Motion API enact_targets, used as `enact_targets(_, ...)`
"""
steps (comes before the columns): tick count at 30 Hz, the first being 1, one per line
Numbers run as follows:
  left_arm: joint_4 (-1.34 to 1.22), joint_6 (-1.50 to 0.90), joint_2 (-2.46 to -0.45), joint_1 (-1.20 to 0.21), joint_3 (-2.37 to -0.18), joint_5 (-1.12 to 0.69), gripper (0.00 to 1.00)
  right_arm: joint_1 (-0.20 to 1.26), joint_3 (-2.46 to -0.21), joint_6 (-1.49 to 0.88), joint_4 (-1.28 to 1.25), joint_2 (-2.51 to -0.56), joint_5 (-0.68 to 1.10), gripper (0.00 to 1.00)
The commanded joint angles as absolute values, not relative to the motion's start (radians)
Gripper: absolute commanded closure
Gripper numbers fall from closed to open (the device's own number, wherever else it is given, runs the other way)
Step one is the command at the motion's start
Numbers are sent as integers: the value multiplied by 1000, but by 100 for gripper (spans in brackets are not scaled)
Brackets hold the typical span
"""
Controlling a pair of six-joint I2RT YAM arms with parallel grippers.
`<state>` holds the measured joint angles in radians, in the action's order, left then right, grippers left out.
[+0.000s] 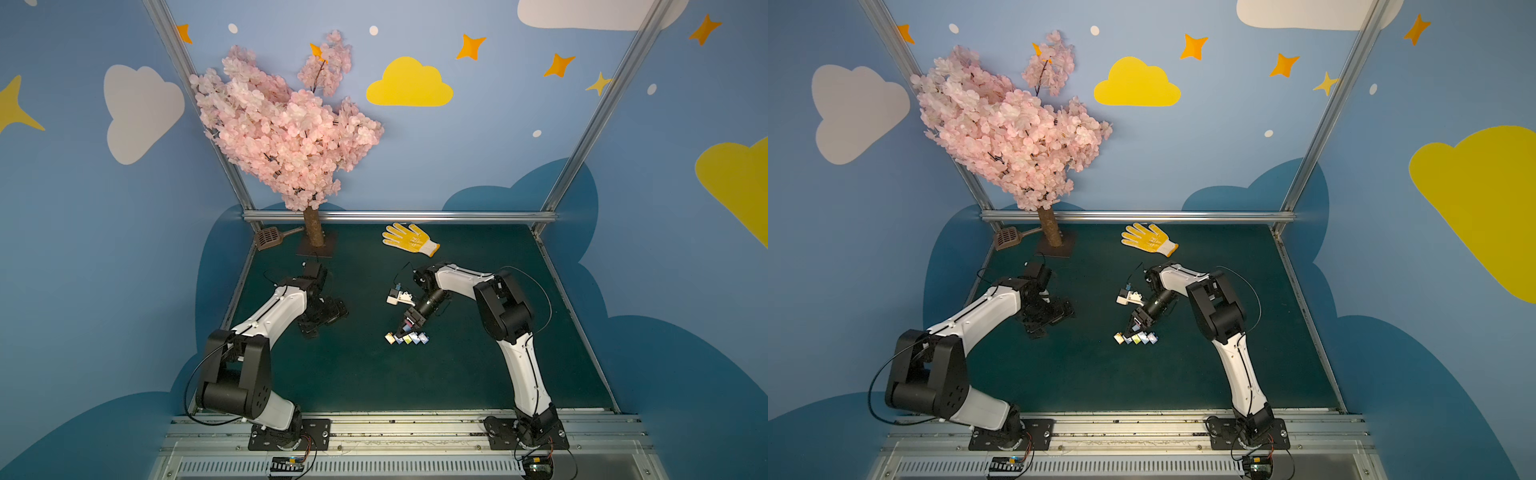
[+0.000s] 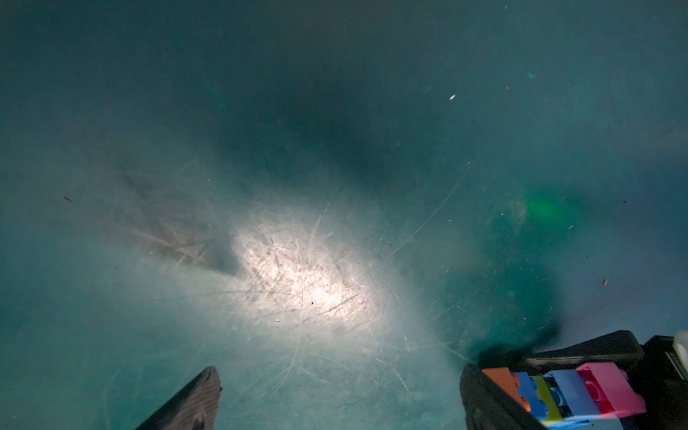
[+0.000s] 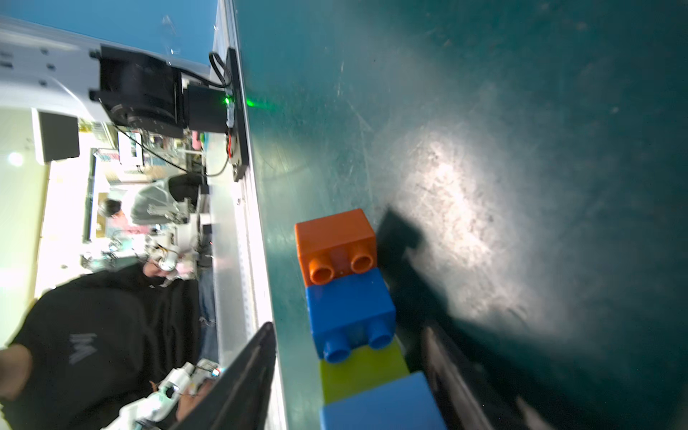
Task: Assemble the letter y with lego
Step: Place the lego brick at the center of the board.
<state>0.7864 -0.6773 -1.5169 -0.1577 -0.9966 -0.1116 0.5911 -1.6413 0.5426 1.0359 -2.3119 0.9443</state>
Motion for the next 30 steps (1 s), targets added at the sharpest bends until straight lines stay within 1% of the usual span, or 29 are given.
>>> enact_targets(1, 809, -665, -1514, -160, -998, -104, 0, 582, -1620, 477, 946, -2323, 756, 24)
enact_targets(2, 808, -665, -1515, -160, -999, -103, 0, 582, -1621, 469, 941, -2321, 741, 17)
enact_targets(9, 811, -664, -1514, -160, -1000, -101, 0, 586, -1631, 367, 897, -2278, 556, 15)
enact_targets(20, 813, -666, -1514, -160, -1003, -101, 0, 587, -1761, 253, 981, -2322, 350, 14)
enact_targets(23, 813, -666, -1514, -161, -1003, -103, 0, 587, -1787, 208, 979, -2315, 270, 14)
enact_targets(26, 814, -666, -1512, -161, -1005, -103, 0, 590, -1769, 132, 948, -2254, 131, 13)
enact_targets(28, 820, -664, -1506, -161, -1004, -97, 0, 602, -1689, 92, 899, -2154, 64, 14)
enact_targets(30, 826, -661, -1500, -161, -1003, -84, 0, 618, -1611, 58, 880, -2058, -4, 17)
